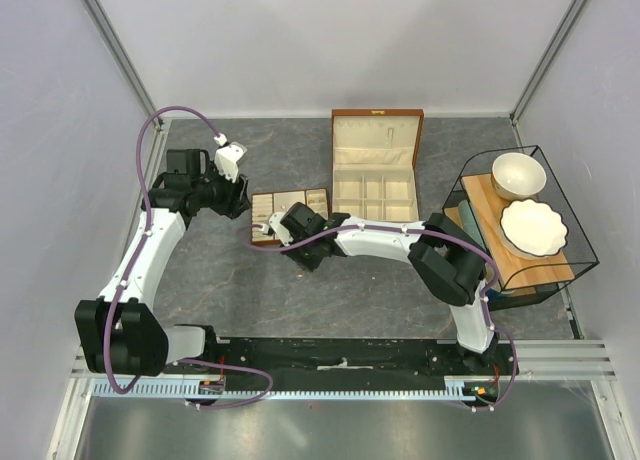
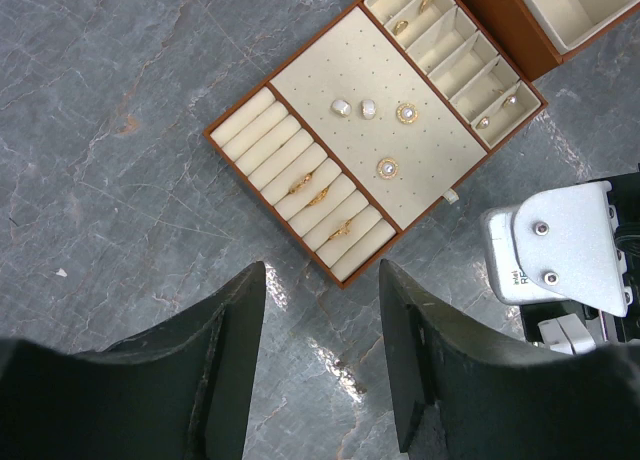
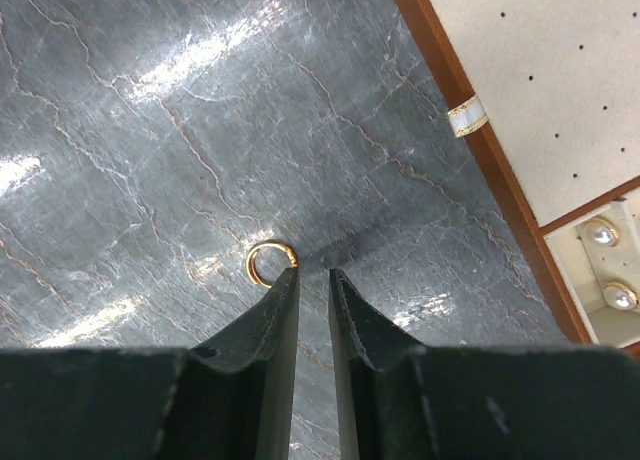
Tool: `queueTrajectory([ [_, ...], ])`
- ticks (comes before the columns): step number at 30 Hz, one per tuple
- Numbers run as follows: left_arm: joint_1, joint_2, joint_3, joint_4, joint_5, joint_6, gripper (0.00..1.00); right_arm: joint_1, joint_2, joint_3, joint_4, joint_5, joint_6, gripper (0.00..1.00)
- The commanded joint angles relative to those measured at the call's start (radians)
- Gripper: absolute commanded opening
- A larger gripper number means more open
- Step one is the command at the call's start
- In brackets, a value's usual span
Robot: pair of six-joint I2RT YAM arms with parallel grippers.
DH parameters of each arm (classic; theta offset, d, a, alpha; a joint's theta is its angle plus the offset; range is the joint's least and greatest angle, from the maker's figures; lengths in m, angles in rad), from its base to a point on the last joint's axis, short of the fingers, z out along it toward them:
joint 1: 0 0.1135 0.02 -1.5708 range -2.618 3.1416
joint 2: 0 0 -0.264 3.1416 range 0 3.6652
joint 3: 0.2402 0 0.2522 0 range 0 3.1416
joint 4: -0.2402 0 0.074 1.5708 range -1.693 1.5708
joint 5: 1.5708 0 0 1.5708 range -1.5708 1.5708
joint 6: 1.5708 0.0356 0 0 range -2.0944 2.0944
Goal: Organize the mixed jewelry
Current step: Pick up the jewelry from the center of the board.
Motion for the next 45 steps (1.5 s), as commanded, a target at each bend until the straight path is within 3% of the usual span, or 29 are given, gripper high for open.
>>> queueTrajectory([
  [1, 0.006, 0.005, 0.002, 0.033, 0.034, -0.018, 0.56, 0.01, -0.033, 0.046, -0.003, 0.01, -0.004, 0.26],
  [45, 0.007, -0.012, -0.005, 0.038, 0.026, -0.018, 0.57, 0.068, 0.039, 0.034, -0.006, 0.093, -0.036, 0.23],
])
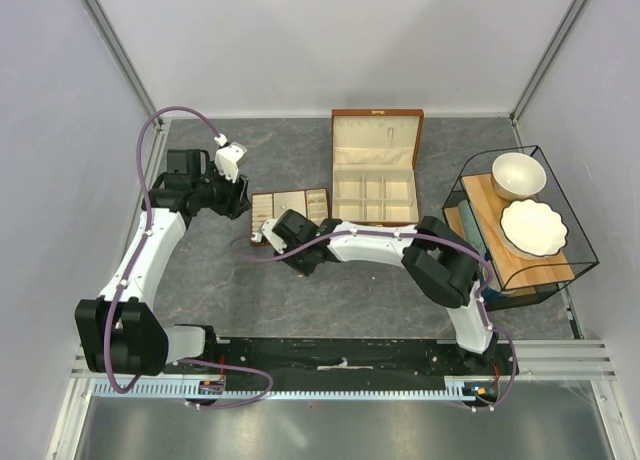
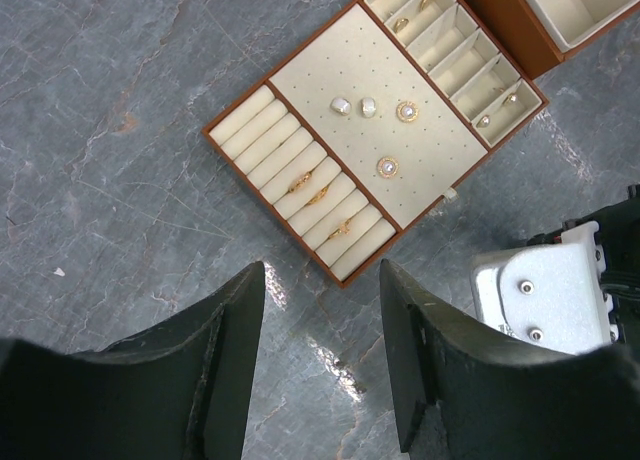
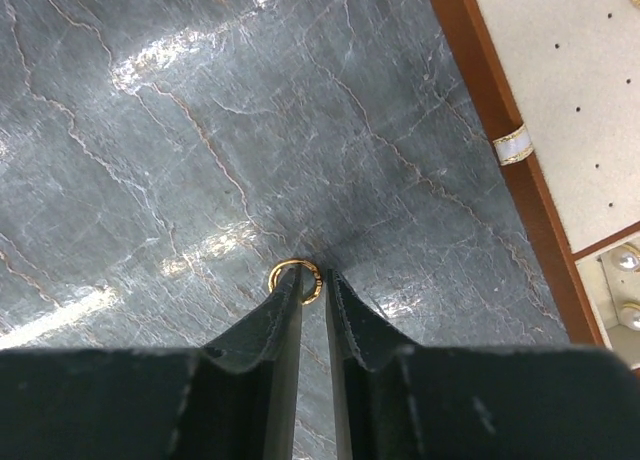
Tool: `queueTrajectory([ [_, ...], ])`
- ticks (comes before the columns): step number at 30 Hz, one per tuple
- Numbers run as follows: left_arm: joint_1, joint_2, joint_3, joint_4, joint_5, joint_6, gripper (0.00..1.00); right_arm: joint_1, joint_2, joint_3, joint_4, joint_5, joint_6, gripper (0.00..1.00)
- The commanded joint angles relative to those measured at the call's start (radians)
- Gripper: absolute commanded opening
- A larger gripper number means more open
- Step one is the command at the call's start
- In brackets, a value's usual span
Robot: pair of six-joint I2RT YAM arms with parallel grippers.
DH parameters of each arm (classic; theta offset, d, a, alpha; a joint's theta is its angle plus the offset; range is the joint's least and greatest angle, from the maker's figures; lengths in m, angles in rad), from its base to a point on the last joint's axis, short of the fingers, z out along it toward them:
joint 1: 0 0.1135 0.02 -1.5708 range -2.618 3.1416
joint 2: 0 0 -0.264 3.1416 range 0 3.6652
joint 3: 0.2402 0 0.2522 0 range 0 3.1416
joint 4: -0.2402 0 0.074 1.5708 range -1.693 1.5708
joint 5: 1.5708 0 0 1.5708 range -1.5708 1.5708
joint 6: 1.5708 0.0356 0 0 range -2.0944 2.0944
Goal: Organize the mixed jewelry
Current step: Pick up the jewelry from the center of the board.
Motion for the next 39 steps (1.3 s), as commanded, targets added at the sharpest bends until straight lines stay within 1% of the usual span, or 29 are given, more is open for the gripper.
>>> queueTrajectory([
  [1, 0.007, -0.016, -0.003, 0.034, 0.026, -0.017, 0.57, 0.028, 0.01, 0.001, 0.008, 0.055, -0.013, 0.21],
  [3, 0.009, -0.016, -0.003, 0.034, 0.026, -0.015, 0.57, 0.032, 0.015, 0.0, 0.009, 0.06, -0.014, 0.19],
  [6, 0.013, -0.015, -0.003, 0.034, 0.023, -0.015, 0.57, 0.034, 0.019, -0.002, 0.009, 0.072, -0.019, 0.14],
  [10, 0.023, -0.013, -0.006, 0.034, 0.032, -0.018, 0.57, 0.032, 0.006, -0.006, 0.009, 0.093, -0.025, 0.0],
  [15, 0.042, -0.008, -0.008, 0.046, 0.091, -0.055, 0.56, 0.023, -0.056, 0.001, 0.009, 0.13, -0.026, 0.0],
  [18, 0.05, -0.007, -0.017, 0.086, 0.152, -0.108, 0.54, -0.008, -0.115, 0.021, 0.006, 0.156, -0.026, 0.0],
  [22, 0.05, 0.014, -0.028, 0.162, 0.253, -0.214, 0.53, -0.078, -0.206, 0.067, 0.006, 0.173, -0.022, 0.0],
  [27, 0.05, 0.054, -0.016, 0.265, 0.359, -0.339, 0.55, -0.161, -0.258, 0.095, 0.014, 0.194, 0.0, 0.0],
  [28, 0.049, 0.061, -0.019, 0.285, 0.403, -0.401, 0.55, -0.169, -0.269, 0.096, 0.028, 0.198, 0.004, 0.0],
  [30, 0.046, 0.07, -0.028, 0.359, 0.43, -0.472, 0.55, -0.186, -0.272, 0.106, 0.035, 0.227, 0.018, 0.0],
  [31, 0.038, 0.073, -0.042, 0.379, 0.44, -0.534, 0.55, -0.19, -0.269, 0.121, 0.04, 0.234, 0.026, 0.0],
  [33, 0.023, 0.068, -0.071, 0.457, 0.438, -0.619, 0.55, -0.196, -0.261, 0.138, 0.039, 0.248, 0.046, 0.0],
  [39, -0.085, 0.019, -0.144, 0.647, 0.286, -0.774, 0.54, -0.201, -0.226, 0.194, 0.045, 0.271, 0.076, 0.0],
])
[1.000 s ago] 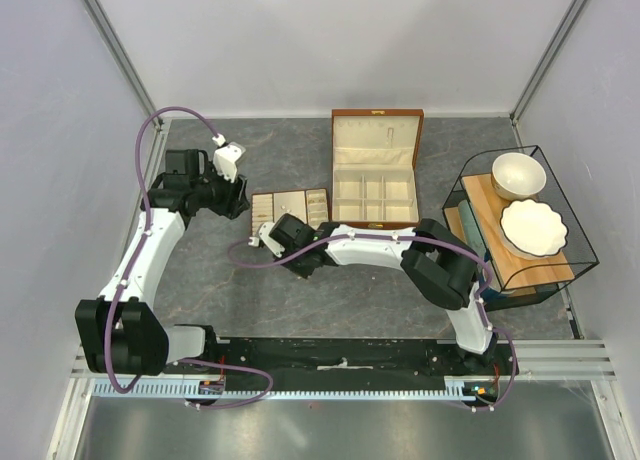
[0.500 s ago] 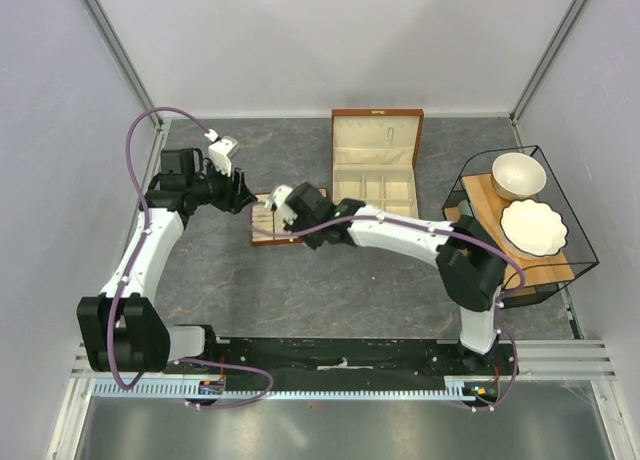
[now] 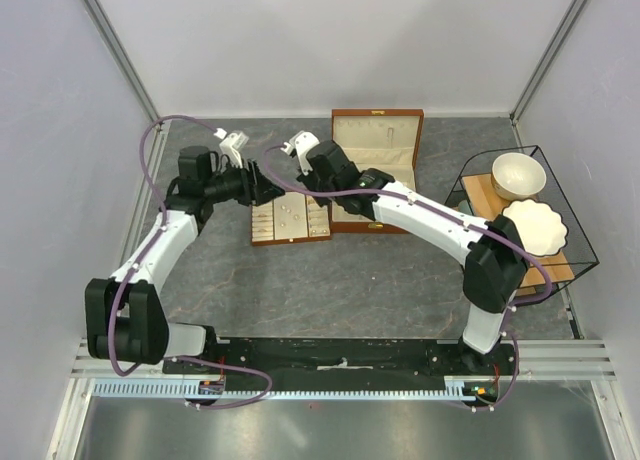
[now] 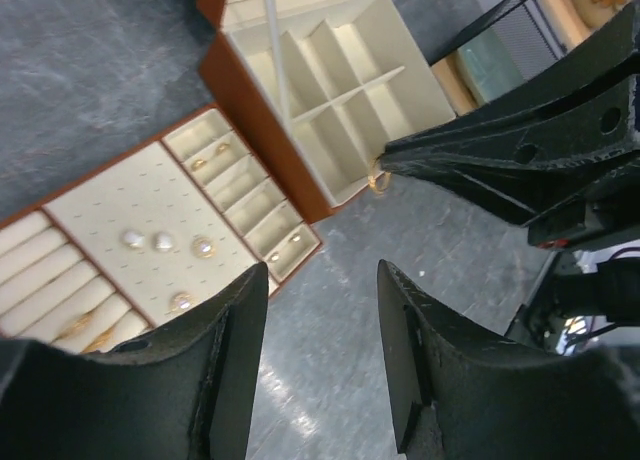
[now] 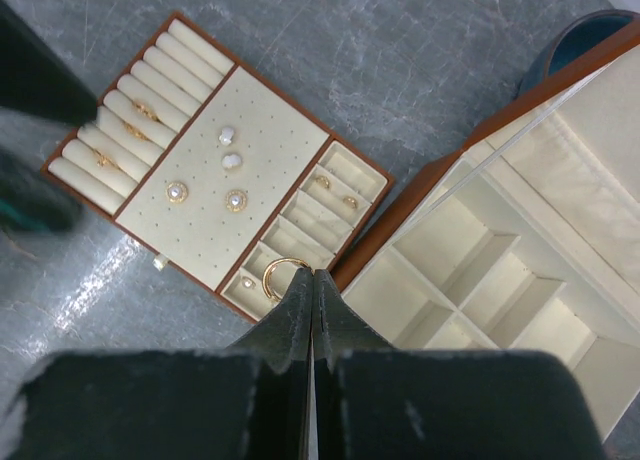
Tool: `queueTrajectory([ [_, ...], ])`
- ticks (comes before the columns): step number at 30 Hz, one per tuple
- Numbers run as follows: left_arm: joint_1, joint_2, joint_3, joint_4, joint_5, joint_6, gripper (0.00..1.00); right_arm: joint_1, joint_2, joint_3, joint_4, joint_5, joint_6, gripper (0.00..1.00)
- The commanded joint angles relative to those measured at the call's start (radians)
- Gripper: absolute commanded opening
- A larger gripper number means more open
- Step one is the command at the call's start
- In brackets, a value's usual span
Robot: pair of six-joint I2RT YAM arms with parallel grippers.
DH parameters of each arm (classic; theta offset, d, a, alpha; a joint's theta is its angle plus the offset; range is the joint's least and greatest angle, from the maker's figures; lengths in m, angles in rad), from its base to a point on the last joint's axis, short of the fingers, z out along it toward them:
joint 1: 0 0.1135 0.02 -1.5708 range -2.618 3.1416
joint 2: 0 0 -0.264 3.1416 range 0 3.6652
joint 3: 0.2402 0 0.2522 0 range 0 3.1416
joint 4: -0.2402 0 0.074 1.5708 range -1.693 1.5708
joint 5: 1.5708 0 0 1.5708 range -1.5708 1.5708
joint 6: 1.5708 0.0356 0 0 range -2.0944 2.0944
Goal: Organize the mixed jewelry
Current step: Pick up the jewelry from the center of the board.
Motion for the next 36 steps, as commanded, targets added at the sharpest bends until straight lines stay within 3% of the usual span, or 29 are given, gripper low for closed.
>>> queueTrajectory([
  [1, -0.086, -0.054, -0.05, 0.238, -0.081, -0.199, 0.55, 0.0, 0.026, 0.072, 0.021, 0.043, 0.043, 0.0],
  [6, -0.135, -0.01, -0.051, 0.276, -0.153, -0.284, 0.53, -0.011, 0.029, 0.087, 0.021, 0.045, 0.09, 0.0],
  [16, -0.209, 0.005, -0.064, 0.308, -0.284, -0.3, 0.47, -0.031, 0.024, 0.098, 0.016, 0.025, 0.161, 0.0],
  [36, -0.236, 0.09, -0.022, 0.332, -0.265, -0.367, 0.4, -0.033, 0.01, 0.103, 0.011, -0.003, 0.21, 0.0],
])
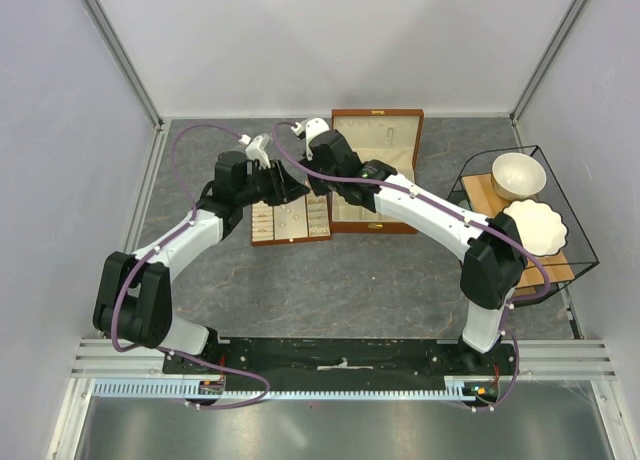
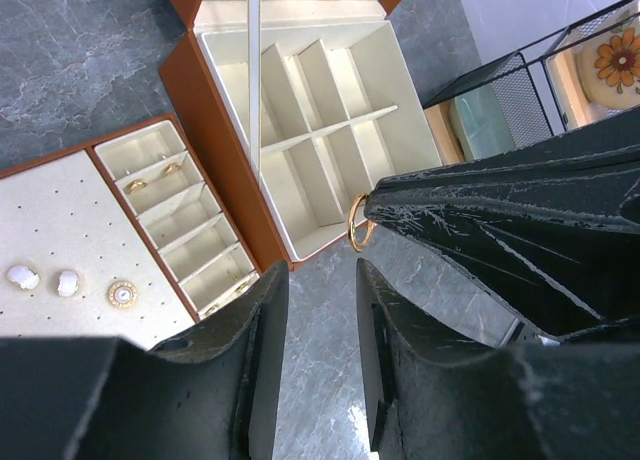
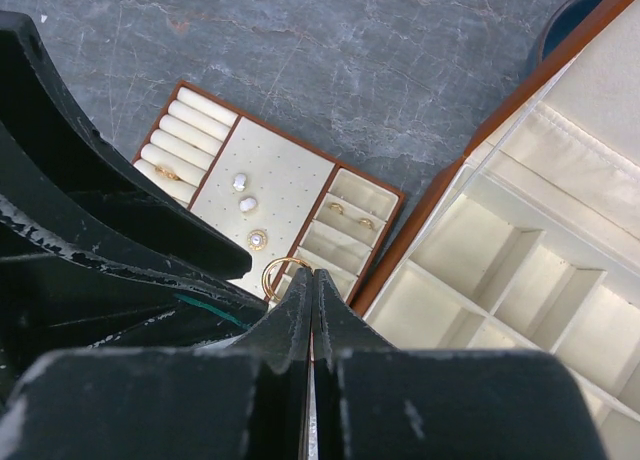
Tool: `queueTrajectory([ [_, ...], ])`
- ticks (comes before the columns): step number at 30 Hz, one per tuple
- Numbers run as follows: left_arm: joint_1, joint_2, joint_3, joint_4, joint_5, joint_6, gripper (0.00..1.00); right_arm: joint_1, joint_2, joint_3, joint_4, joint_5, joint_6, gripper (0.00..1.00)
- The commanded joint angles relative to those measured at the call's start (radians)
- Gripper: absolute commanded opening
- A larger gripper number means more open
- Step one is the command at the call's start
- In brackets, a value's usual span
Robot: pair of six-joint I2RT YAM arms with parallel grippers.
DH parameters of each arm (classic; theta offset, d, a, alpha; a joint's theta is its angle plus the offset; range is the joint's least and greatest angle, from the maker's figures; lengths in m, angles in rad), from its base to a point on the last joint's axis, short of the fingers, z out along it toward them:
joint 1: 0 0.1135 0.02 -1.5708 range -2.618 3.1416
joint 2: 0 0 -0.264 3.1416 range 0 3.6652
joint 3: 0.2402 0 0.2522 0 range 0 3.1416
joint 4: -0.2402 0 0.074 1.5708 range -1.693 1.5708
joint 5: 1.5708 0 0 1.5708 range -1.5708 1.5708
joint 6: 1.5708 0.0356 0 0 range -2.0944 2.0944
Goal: Organize the mixed jewelry
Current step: Pick up the jewelry from the center of the board.
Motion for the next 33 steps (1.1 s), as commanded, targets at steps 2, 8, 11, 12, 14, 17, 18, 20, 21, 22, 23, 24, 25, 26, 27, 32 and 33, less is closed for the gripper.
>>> queueTrajectory([
  [2, -0.003, -0.025, 0.033, 0.073, 0.014, -0.048, 0.4, -0.001, -0.017, 0.025, 0.013, -0.004, 0.017, 0.0],
  [8, -0.001, -0.036, 0.034, 0.077, 0.023, -0.057, 0.4, -0.001, -0.023, 0.016, 0.013, -0.001, 0.017, 0.0],
  [11, -0.001, -0.029, 0.039, 0.083, 0.027, -0.066, 0.4, -0.001, -0.023, 0.015, 0.014, -0.004, 0.021, 0.0],
  [12, -0.003, -0.023, 0.041, 0.087, 0.029, -0.068, 0.4, -0.001, -0.024, 0.016, 0.016, -0.007, 0.021, 0.0],
  [14, -0.001, -0.018, 0.041, 0.09, 0.034, -0.071, 0.38, -0.001, -0.024, 0.013, 0.014, -0.006, 0.022, 0.0],
  [17, -0.001, -0.018, 0.041, 0.092, 0.034, -0.069, 0.36, 0.001, -0.024, 0.009, 0.016, -0.009, 0.022, 0.0],
  [18, -0.001, -0.016, 0.041, 0.092, 0.032, -0.071, 0.35, 0.001, -0.024, 0.005, 0.016, -0.009, 0.021, 0.0],
  [20, -0.001, -0.019, 0.039, 0.098, 0.034, -0.072, 0.32, -0.001, -0.024, 0.005, 0.017, -0.012, 0.025, 0.0],
  [21, -0.001, -0.018, 0.039, 0.098, 0.035, -0.072, 0.32, -0.001, -0.024, 0.005, 0.017, -0.014, 0.027, 0.0],
  [22, -0.001, -0.018, 0.041, 0.101, 0.037, -0.072, 0.32, -0.001, -0.023, 0.005, 0.019, -0.02, 0.025, 0.0],
  [23, -0.003, -0.018, 0.038, 0.104, 0.037, -0.074, 0.31, -0.001, -0.021, 0.008, 0.017, -0.02, 0.025, 0.0],
  [24, -0.001, -0.018, 0.036, 0.106, 0.038, -0.075, 0.31, -0.001, -0.021, 0.007, 0.017, -0.021, 0.025, 0.0],
  [25, -0.003, -0.016, 0.037, 0.109, 0.041, -0.077, 0.31, -0.001, -0.018, 0.008, 0.017, -0.024, 0.025, 0.0],
  [26, -0.001, -0.016, 0.039, 0.113, 0.046, -0.08, 0.32, -0.001, -0.018, 0.007, 0.017, -0.024, 0.024, 0.0],
  [27, -0.001, -0.015, 0.041, 0.116, 0.049, -0.083, 0.32, -0.001, -0.02, 0.007, 0.017, -0.026, 0.025, 0.0],
  [32, 0.0, -0.007, 0.045, 0.127, 0.054, -0.095, 0.32, -0.001, -0.02, 0.005, 0.017, -0.03, 0.024, 0.0],
  [33, -0.001, -0.006, 0.047, 0.126, 0.054, -0.094, 0.31, -0.001, -0.021, 0.005, 0.017, -0.031, 0.024, 0.0],
])
